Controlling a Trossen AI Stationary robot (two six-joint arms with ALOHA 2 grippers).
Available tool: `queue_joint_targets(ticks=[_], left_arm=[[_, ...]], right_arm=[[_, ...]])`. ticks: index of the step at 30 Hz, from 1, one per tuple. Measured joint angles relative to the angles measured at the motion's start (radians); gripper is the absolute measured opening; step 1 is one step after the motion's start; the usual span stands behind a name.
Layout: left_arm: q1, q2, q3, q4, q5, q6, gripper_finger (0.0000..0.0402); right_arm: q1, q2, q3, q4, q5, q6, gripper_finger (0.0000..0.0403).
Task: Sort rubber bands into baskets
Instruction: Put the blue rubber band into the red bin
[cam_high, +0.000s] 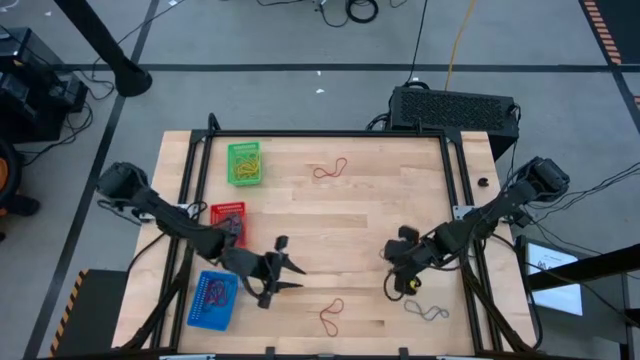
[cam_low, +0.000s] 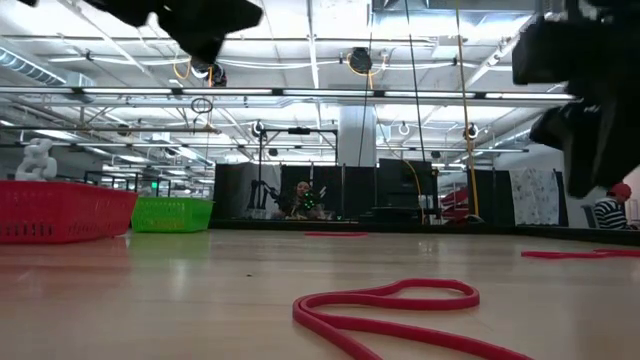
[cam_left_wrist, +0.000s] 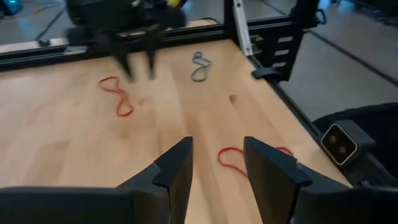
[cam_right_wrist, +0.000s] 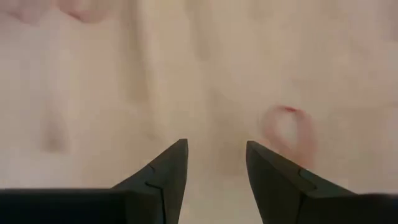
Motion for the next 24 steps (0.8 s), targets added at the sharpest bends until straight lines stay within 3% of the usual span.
queue_joint_targets(ticks=[4,11,24], left_arm=[[0.038,0.061,0.0,0.075,0.063,0.005,0.0151],[0.068,0.122,0.0,0.152,0.161,-0.003,0.0151],[0.066,0.124,0.0,0.153,0.193,-0.009,0.0151]], right_arm=[[-0.001,0.0,0.0,-0.113,0.044,-0.114,0.0155],[-0.058,0.005,-0.002,-0.132,0.06,-0.194,0.0144],[-0.137,0.002,-0.198,0.078,0.011,-0.208,0.0118]])
